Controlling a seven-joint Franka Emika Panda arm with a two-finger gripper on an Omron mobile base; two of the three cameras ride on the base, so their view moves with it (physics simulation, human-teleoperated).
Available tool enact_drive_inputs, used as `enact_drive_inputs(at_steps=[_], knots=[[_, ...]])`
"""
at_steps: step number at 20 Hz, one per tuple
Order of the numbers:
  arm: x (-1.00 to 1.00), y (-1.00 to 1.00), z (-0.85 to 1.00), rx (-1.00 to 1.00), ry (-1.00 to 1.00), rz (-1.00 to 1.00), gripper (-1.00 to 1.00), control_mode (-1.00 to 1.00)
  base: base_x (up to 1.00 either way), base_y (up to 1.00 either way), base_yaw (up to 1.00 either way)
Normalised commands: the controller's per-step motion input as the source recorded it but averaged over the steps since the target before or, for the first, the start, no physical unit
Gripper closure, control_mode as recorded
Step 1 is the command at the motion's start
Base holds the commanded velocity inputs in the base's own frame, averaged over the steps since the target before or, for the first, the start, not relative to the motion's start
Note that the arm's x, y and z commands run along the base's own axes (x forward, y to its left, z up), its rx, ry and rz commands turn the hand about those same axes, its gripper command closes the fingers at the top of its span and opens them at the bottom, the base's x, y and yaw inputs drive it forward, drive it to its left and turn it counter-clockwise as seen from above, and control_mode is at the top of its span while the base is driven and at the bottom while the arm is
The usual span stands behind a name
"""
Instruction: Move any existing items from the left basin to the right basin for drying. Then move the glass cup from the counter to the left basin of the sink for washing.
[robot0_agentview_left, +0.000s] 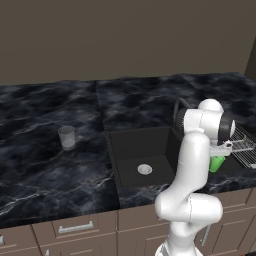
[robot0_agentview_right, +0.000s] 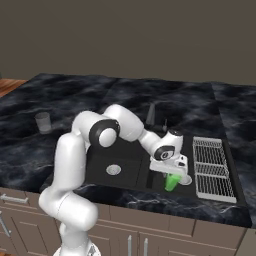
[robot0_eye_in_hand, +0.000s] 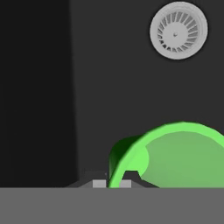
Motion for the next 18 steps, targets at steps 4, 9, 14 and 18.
enact_drive_inputs(at_steps=[4, 9, 14, 18], knots=[[-0.12, -0.01, -0.23, 0.0, 0.0, 0.0, 1.0, -1.0, 0.0, 0.0, 0.0], [-0.06, 0.0, -0.24, 0.0, 0.0, 0.0, 1.0, -1.0, 0.0, 0.0, 0.0], [-0.02, 0.0, -0.24, 0.0, 0.0, 0.0, 1.0, -1.0, 0.0, 0.0, 0.0], [-0.01, 0.0, -0.23, 0.0, 0.0, 0.0, 1.0, -1.0, 0.0, 0.0, 0.0]])
